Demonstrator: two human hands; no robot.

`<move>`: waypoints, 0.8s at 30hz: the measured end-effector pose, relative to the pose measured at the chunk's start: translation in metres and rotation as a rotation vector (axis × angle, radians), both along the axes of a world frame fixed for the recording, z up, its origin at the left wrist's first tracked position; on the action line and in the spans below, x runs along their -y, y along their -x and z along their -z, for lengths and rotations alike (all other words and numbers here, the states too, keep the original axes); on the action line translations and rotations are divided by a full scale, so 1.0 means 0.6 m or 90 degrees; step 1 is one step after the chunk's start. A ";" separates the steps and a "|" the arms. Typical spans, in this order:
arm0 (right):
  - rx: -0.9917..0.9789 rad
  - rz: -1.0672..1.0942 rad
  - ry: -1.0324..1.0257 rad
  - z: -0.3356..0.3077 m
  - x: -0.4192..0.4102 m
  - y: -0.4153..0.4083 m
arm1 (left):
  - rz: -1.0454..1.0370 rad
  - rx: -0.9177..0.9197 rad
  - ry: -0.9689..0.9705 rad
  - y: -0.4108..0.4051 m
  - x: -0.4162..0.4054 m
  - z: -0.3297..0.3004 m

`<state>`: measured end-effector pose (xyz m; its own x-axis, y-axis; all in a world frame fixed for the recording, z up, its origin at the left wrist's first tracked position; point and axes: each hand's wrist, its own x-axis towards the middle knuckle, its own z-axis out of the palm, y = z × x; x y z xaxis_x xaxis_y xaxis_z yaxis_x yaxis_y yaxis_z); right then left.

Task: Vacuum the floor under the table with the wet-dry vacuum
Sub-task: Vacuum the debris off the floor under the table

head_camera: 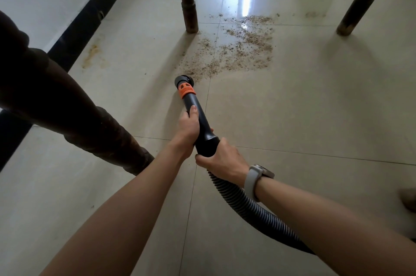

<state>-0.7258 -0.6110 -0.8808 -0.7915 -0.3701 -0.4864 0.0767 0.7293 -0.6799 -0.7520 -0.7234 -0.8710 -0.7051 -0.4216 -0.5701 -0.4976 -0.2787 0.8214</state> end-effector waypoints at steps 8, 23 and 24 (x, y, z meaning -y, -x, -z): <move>0.030 -0.037 0.044 0.017 0.029 0.026 | -0.015 0.009 0.049 0.015 0.024 0.004; 0.050 -0.004 0.103 0.023 0.047 0.046 | -0.015 0.004 0.063 0.042 0.032 0.003; 0.050 0.001 0.097 0.022 0.043 0.042 | -0.010 -0.001 0.058 0.040 0.028 0.003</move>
